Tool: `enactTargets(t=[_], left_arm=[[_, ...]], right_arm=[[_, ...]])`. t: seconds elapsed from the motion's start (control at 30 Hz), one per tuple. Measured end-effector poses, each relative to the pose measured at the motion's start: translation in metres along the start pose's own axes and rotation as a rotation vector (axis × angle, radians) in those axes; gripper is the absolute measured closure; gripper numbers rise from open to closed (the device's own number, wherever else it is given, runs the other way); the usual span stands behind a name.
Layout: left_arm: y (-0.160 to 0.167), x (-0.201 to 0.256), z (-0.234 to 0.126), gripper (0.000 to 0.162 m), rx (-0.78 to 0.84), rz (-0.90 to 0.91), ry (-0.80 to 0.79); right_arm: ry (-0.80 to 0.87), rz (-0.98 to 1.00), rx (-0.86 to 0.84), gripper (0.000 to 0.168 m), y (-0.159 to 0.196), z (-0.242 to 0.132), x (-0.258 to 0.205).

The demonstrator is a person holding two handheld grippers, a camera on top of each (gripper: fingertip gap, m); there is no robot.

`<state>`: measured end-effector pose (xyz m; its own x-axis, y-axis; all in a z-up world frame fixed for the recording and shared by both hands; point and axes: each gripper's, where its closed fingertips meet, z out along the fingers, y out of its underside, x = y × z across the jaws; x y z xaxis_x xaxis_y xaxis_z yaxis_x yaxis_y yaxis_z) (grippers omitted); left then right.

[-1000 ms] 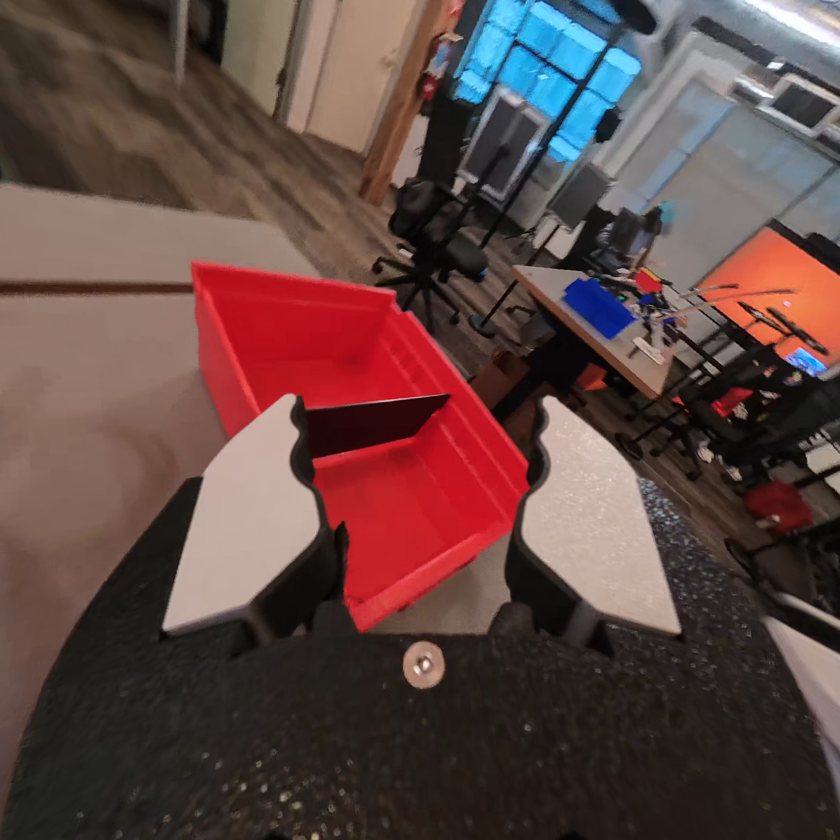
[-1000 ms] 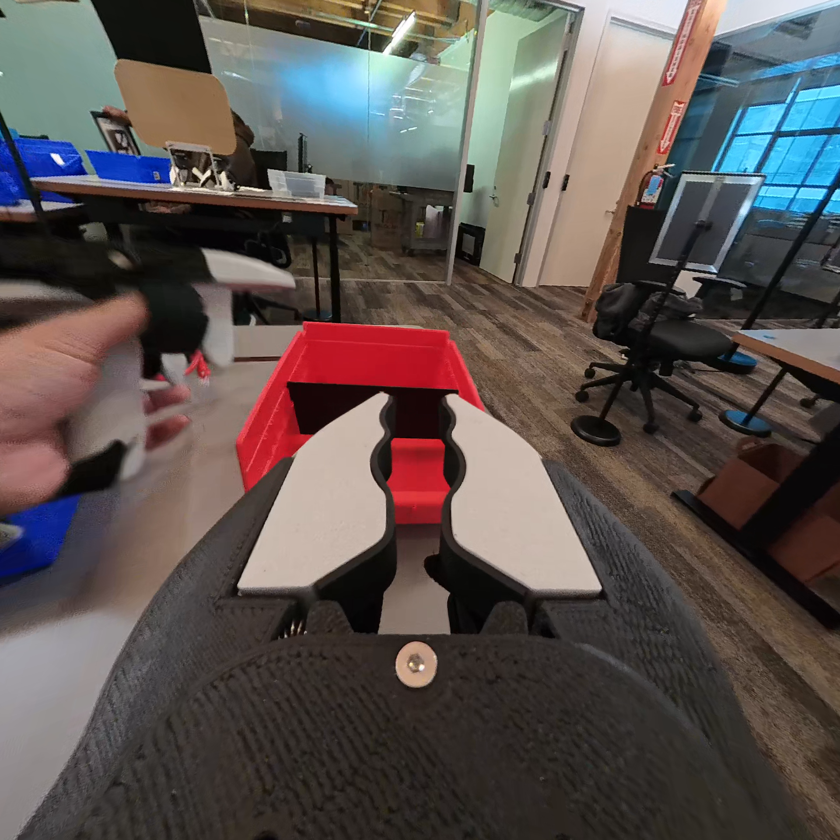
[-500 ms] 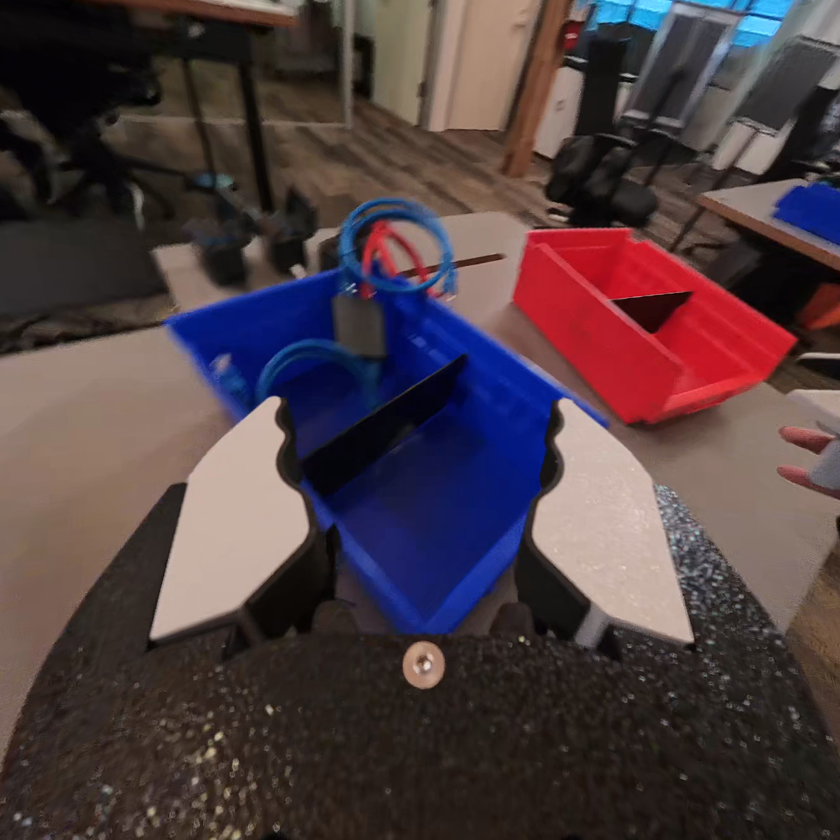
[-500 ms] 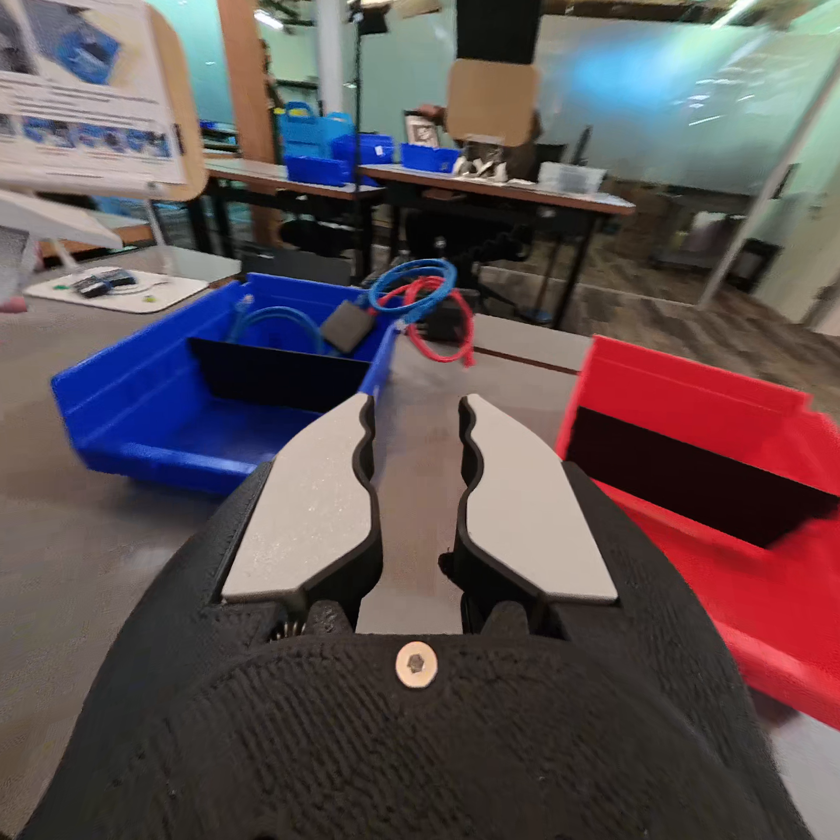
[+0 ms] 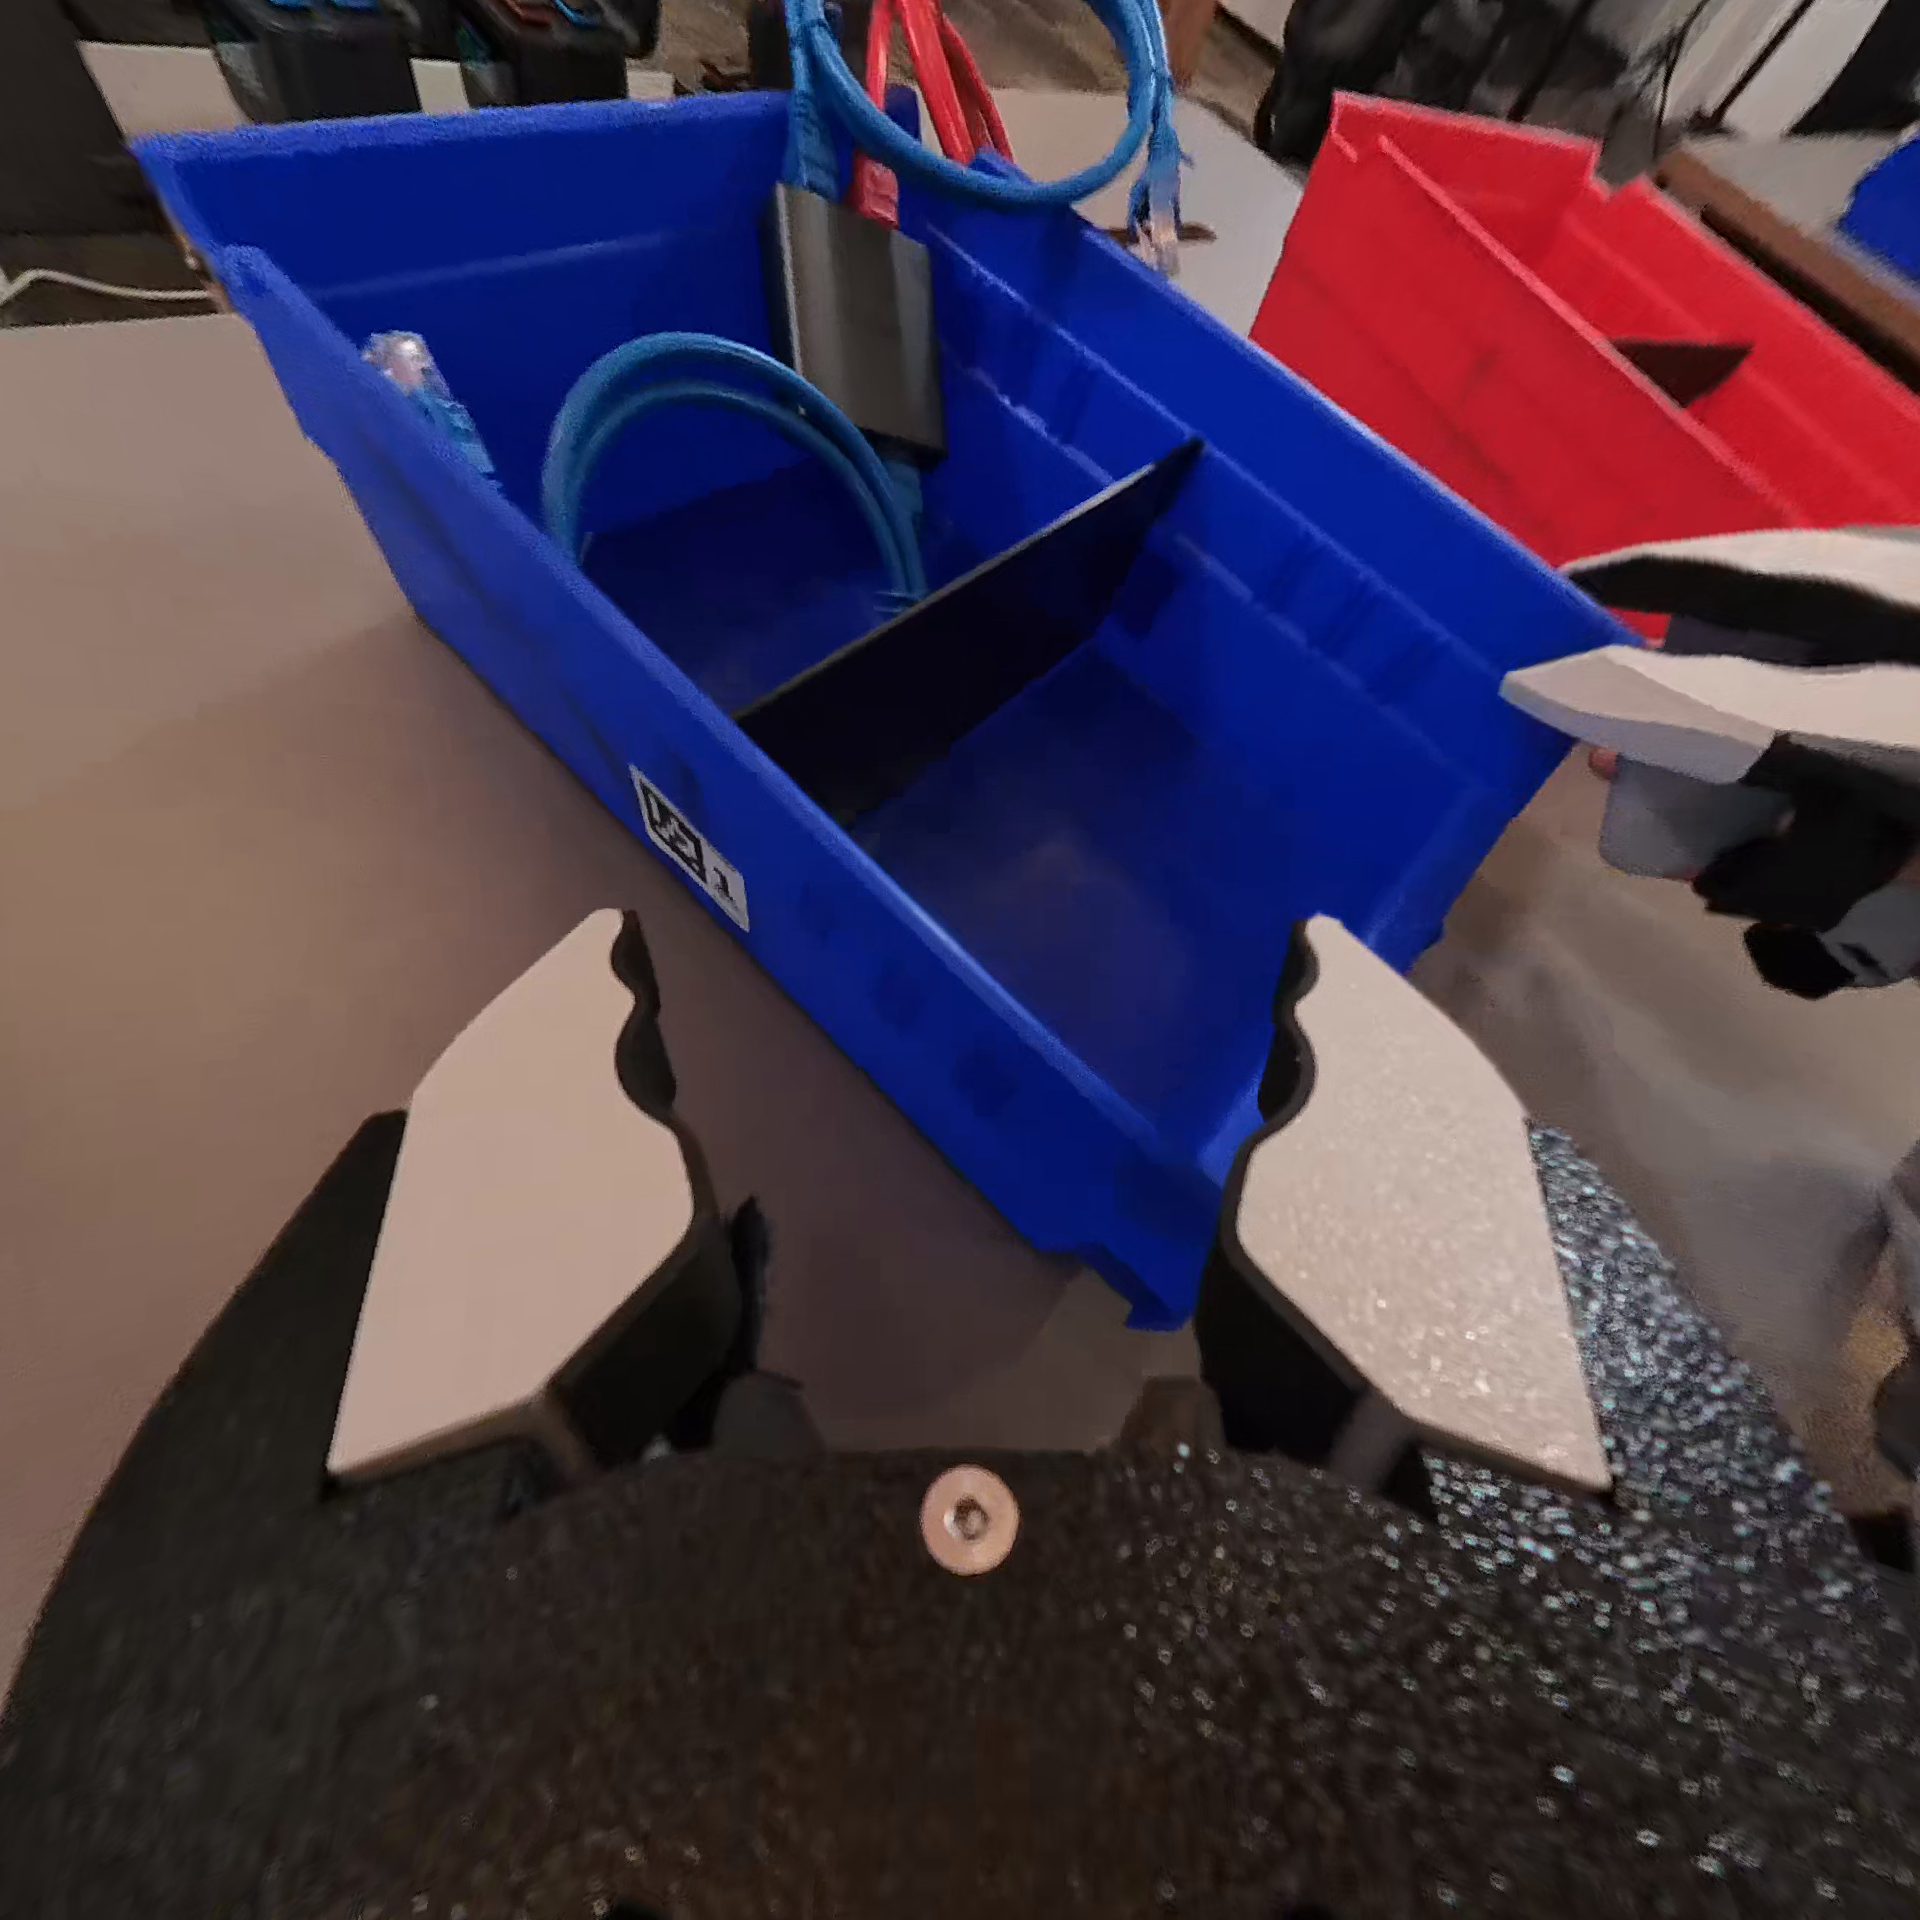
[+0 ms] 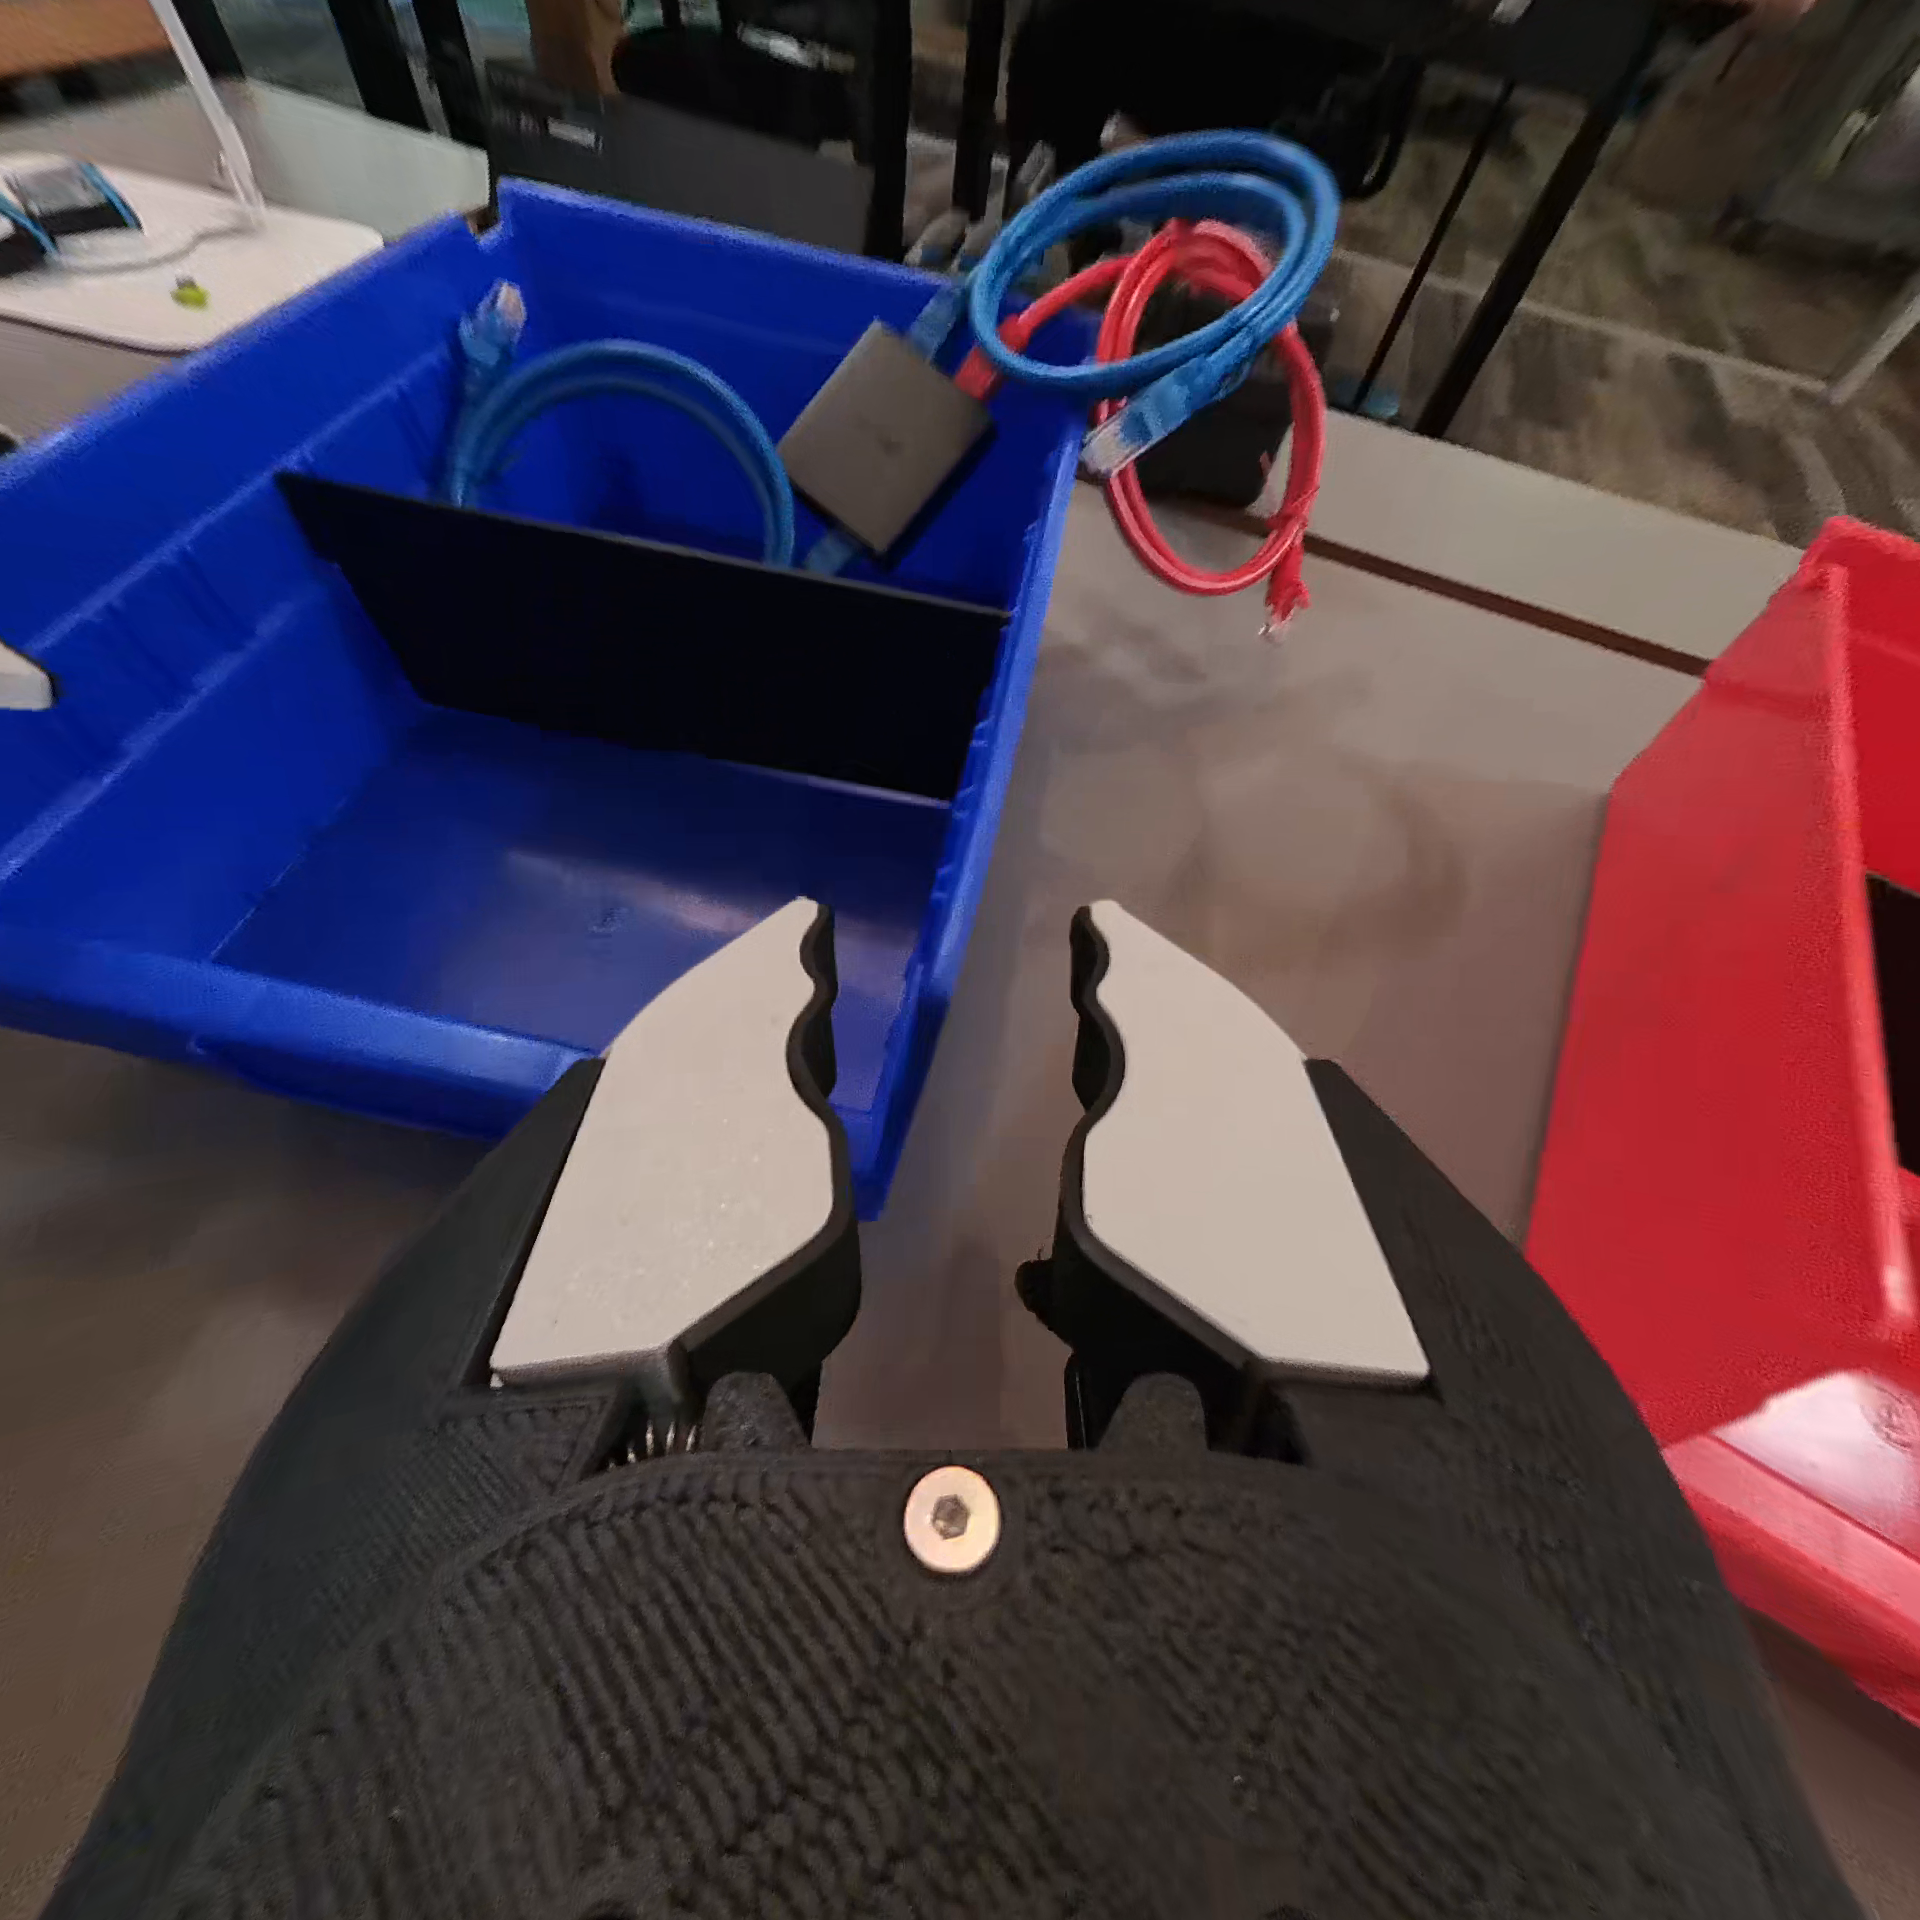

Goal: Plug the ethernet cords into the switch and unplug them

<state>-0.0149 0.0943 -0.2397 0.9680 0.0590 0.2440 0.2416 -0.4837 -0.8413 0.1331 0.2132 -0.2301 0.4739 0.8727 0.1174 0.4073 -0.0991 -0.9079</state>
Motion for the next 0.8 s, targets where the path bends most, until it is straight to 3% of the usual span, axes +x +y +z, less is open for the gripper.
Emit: enactTargets(t=[0.1, 0.23, 0.37, 0.43, 0.53, 0.67, 0.8], left_arm=[[0.001, -0.001, 0.006, 0.046, -0.023, 0.045, -0.002], [-0.005, -0.030, 0.001, 0.053, -0.006, 0.094, -0.119], [-0.026, -0.053, -0.018, 0.052, 0.111, 0.114, -0.171], [-0.038, -0.060, -0.028, 0.045, 0.191, 0.150, -0.166], [-0.052, -0.094, -0.041, 0.039, 0.256, 0.213, -0.240], [-0.062, -0.123, -0.050, 0.052, 0.361, 0.264, -0.229], [-0.030, -0.118, -0.034, 0.060, 0.211, 0.215, -0.092]], right_arm=[[-0.032, -0.036, -0.046, 0.129, 0.005, 0.004, -0.017], [-0.101, -0.080, -0.045, 0.132, 0.004, 0.000, -0.043], [-0.150, -0.125, 0.053, 0.133, -0.011, -0.010, -0.041], [-0.151, -0.246, 0.146, 0.132, -0.028, -0.014, -0.033], [-0.149, -0.626, 0.214, 0.132, -0.048, -0.010, -0.028], [-0.131, -0.998, 0.122, 0.124, -0.066, 0.019, -0.022], [-0.177, -1.156, 0.073, 0.121, -0.095, 0.048, -0.024]])
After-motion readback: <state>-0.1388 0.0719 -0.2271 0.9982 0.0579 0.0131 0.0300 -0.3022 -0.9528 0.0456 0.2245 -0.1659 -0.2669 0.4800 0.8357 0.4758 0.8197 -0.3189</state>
